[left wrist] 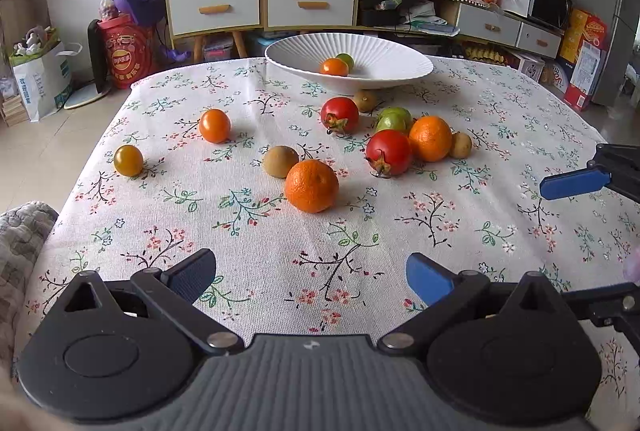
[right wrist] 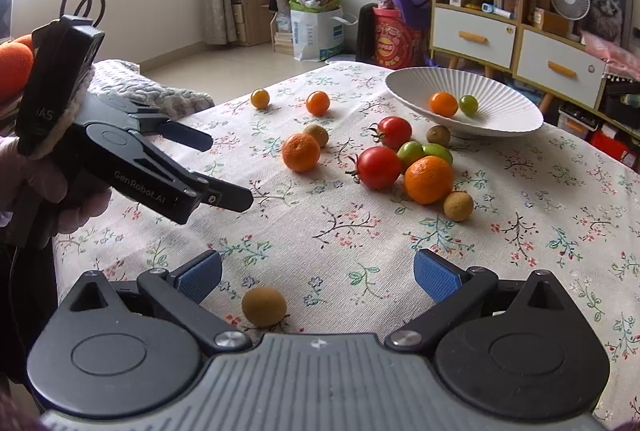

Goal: Organize fruits
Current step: 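Grasp the brown kiwi with the right tool, then grasp the mandarin orange with the left tool while the right tool holds the kiwi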

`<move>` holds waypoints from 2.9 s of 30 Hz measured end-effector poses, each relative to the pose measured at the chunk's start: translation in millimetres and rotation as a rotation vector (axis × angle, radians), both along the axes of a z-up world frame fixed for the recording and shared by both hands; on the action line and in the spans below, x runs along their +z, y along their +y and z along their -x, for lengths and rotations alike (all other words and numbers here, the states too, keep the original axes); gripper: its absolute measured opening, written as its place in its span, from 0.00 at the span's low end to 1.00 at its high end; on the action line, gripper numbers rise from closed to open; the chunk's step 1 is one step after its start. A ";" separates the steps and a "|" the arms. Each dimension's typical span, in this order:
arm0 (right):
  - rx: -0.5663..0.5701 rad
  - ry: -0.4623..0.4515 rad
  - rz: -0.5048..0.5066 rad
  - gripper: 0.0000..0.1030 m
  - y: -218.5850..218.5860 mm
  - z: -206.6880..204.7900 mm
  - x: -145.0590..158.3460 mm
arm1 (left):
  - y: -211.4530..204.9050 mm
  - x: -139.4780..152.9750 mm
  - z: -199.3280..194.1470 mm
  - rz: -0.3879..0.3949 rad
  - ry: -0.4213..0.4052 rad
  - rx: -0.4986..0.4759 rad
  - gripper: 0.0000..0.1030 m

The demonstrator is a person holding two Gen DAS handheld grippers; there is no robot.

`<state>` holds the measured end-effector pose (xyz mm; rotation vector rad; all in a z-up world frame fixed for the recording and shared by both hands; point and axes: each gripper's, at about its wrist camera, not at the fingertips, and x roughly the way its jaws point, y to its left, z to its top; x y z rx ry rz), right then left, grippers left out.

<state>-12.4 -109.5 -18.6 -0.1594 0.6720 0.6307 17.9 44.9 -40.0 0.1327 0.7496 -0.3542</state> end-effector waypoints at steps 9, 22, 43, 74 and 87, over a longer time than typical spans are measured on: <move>0.109 -0.004 0.071 0.89 14.0 16.7 -13.3 | -7.0 -18.1 5.3 -0.058 -0.022 -0.016 0.99; 0.172 -0.024 0.100 0.49 21.2 25.8 -17.8 | -6.9 -23.3 4.2 -0.043 -0.079 -0.005 0.99; 0.037 -0.061 0.108 0.23 5.1 -1.5 -16.0 | -23.2 -20.5 -17.5 -0.039 -0.124 0.022 0.73; -0.114 -0.038 0.132 0.23 -4.5 -49.0 -4.5 | -36.5 -5.8 -47.9 -0.030 -0.049 0.066 0.35; -0.312 -0.019 0.022 0.23 -20.8 -105.5 15.7 | -49.5 21.6 -67.9 0.037 -0.046 0.101 0.35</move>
